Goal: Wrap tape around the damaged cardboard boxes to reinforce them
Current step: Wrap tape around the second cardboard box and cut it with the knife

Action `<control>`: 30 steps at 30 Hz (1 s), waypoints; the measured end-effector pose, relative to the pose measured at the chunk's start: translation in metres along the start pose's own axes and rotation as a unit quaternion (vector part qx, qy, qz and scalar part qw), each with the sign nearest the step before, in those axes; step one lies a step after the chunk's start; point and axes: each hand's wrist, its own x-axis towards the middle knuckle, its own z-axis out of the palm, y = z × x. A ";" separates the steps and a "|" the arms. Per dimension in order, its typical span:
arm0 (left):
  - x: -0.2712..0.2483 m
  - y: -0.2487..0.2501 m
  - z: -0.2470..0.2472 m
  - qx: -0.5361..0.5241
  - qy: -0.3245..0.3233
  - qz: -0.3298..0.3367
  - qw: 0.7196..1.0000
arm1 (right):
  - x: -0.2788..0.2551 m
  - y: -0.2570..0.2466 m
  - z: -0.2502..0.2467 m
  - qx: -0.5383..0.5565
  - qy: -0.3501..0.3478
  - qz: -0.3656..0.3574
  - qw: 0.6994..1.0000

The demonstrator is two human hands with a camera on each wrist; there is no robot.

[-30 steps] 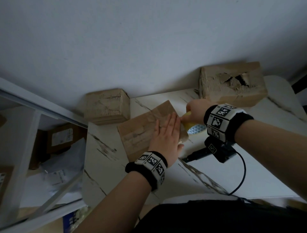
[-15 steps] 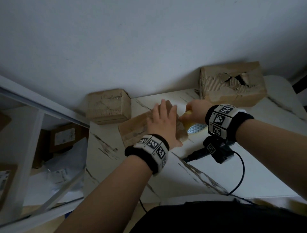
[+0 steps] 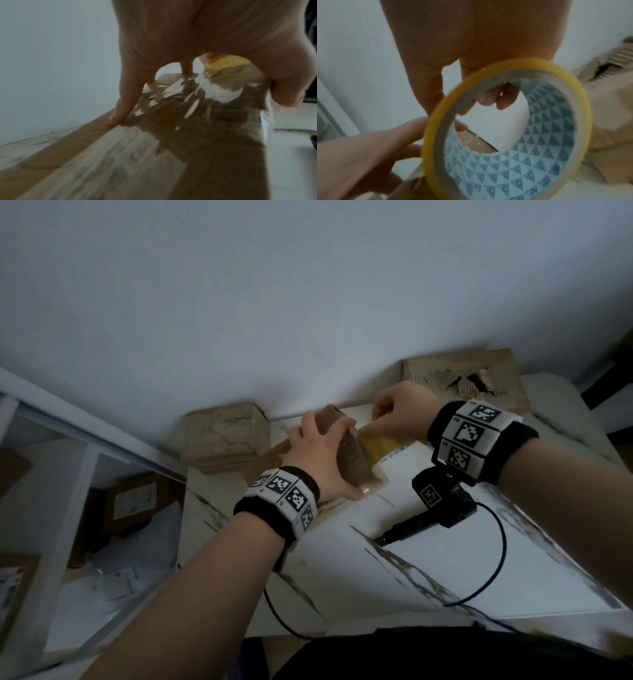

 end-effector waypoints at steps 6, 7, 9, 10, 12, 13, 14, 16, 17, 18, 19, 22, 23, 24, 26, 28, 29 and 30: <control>-0.014 -0.010 -0.022 -0.070 0.147 0.032 0.986 | -0.009 -0.034 -0.031 0.132 0.102 -0.037 0.985; -0.016 -0.011 -0.023 -0.075 0.155 0.030 0.985 | -0.011 -0.039 -0.033 0.167 0.094 -0.039 0.981; -0.021 -0.015 -0.023 -0.086 0.158 0.028 0.983 | -0.015 -0.046 -0.035 0.182 0.063 -0.048 0.980; -0.023 -0.017 -0.022 -0.092 0.159 0.033 0.982 | -0.016 -0.048 -0.034 0.164 0.053 -0.054 0.984; -0.026 -0.021 -0.019 -0.103 0.162 0.043 0.981 | -0.018 -0.054 -0.032 0.121 0.055 -0.063 0.989; -0.026 -0.024 -0.018 -0.106 0.163 0.046 0.980 | -0.019 -0.058 -0.032 0.102 0.062 -0.065 0.991; -0.027 -0.027 -0.017 -0.108 0.164 0.048 0.979 | -0.019 -0.063 -0.031 0.082 0.068 -0.067 0.992; -0.029 -0.035 -0.014 -0.121 0.162 0.045 0.978 | -0.019 -0.070 -0.032 0.016 0.089 -0.071 0.993; -0.031 -0.039 -0.013 -0.130 0.162 0.043 0.977 | -0.019 -0.072 -0.034 -0.031 0.100 -0.074 0.992; -0.033 -0.043 -0.012 -0.139 0.163 0.042 0.976 | -0.018 -0.074 -0.036 -0.091 0.111 -0.075 0.987; -0.036 -0.047 -0.011 -0.145 0.163 0.043 0.975 | -0.018 -0.074 -0.037 -0.159 0.121 -0.076 0.977; -0.042 -0.056 -0.007 -0.153 0.163 0.047 0.974 | -0.015 -0.070 -0.031 -0.286 0.135 -0.077 0.946; -0.042 -0.058 -0.006 -0.158 0.168 0.048 0.972 | -0.015 -0.069 -0.027 -0.297 0.138 -0.076 0.942; -0.044 -0.059 -0.005 -0.162 0.176 0.051 0.970 | -0.014 -0.067 -0.022 -0.303 0.137 -0.074 0.940; -0.047 -0.064 -0.003 -0.162 0.184 0.056 0.968 | -0.014 -0.064 -0.015 -0.308 0.125 -0.066 0.941; -0.050 -0.068 -0.001 -0.159 0.190 0.058 0.967 | -0.016 -0.063 -0.010 -0.269 0.108 -0.066 0.955; -0.053 -0.072 0.001 -0.157 0.193 0.059 0.967 | -0.017 -0.064 -0.009 -0.237 0.103 -0.071 0.964; -0.055 -0.075 0.002 -0.156 0.198 0.059 0.966 | -0.017 -0.065 -0.008 -0.206 0.101 -0.077 0.970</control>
